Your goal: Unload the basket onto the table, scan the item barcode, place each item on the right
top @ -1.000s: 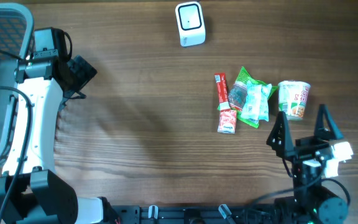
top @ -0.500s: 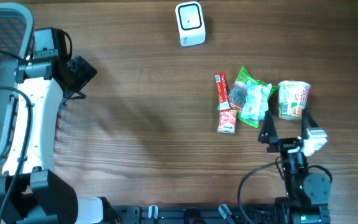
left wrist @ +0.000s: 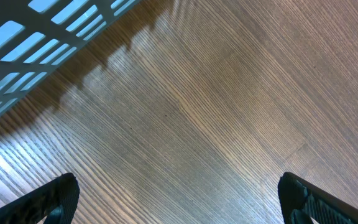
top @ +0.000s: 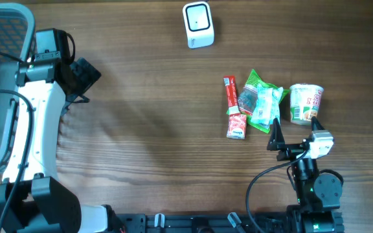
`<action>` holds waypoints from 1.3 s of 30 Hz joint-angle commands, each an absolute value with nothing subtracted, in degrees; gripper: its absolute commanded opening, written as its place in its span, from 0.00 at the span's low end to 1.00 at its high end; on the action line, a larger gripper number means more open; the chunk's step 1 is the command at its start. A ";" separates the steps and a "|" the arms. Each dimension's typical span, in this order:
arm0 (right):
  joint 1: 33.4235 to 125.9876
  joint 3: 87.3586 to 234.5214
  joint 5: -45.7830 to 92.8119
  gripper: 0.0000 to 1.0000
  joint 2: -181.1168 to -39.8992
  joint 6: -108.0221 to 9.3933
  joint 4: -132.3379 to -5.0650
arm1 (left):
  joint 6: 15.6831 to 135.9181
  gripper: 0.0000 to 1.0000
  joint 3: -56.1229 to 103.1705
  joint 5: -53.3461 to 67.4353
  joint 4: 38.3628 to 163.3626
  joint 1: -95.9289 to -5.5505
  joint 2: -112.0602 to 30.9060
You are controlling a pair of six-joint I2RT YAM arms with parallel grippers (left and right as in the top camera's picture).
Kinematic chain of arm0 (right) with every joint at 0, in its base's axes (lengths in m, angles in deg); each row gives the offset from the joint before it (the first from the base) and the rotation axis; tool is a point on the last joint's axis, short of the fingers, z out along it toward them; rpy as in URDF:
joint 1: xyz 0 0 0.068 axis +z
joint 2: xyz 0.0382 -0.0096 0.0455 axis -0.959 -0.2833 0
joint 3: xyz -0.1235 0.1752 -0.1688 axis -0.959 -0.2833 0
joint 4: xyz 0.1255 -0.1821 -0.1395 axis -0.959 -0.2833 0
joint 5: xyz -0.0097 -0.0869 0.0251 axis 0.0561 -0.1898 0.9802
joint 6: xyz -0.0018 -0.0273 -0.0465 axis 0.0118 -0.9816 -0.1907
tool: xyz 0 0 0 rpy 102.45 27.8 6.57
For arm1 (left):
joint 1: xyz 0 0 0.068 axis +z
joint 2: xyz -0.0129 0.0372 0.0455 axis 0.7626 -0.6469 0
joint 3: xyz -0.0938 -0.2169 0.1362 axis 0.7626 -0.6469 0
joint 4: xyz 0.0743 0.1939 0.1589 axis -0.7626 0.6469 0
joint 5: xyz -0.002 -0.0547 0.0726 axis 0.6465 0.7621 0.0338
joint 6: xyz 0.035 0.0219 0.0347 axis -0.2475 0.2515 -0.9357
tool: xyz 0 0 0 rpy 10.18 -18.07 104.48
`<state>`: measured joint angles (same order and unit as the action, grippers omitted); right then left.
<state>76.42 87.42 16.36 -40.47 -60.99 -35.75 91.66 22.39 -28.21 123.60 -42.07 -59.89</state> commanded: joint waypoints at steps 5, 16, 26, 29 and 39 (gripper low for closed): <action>76.15 87.34 18.10 1.00 -39.94 -63.19 -35.77 | 90.78 1.00 23.17 -28.76 123.65 -41.79 -59.91; 76.15 87.34 18.13 1.00 -39.94 -63.19 -35.77 | 90.78 1.00 23.17 -28.76 123.63 -41.79 -59.91; 76.15 87.34 18.10 1.00 -39.94 -63.22 -35.77 | 90.78 1.00 23.17 -28.78 123.65 -45.48 -37.79; 76.15 87.34 18.10 1.00 -40.07 -63.22 -35.77 | 90.78 1.00 23.17 -28.76 123.67 -46.42 -22.47; 76.15 87.34 18.13 1.00 -40.16 -63.19 -35.77 | 90.81 1.00 14.08 -29.74 134.31 -46.49 8.44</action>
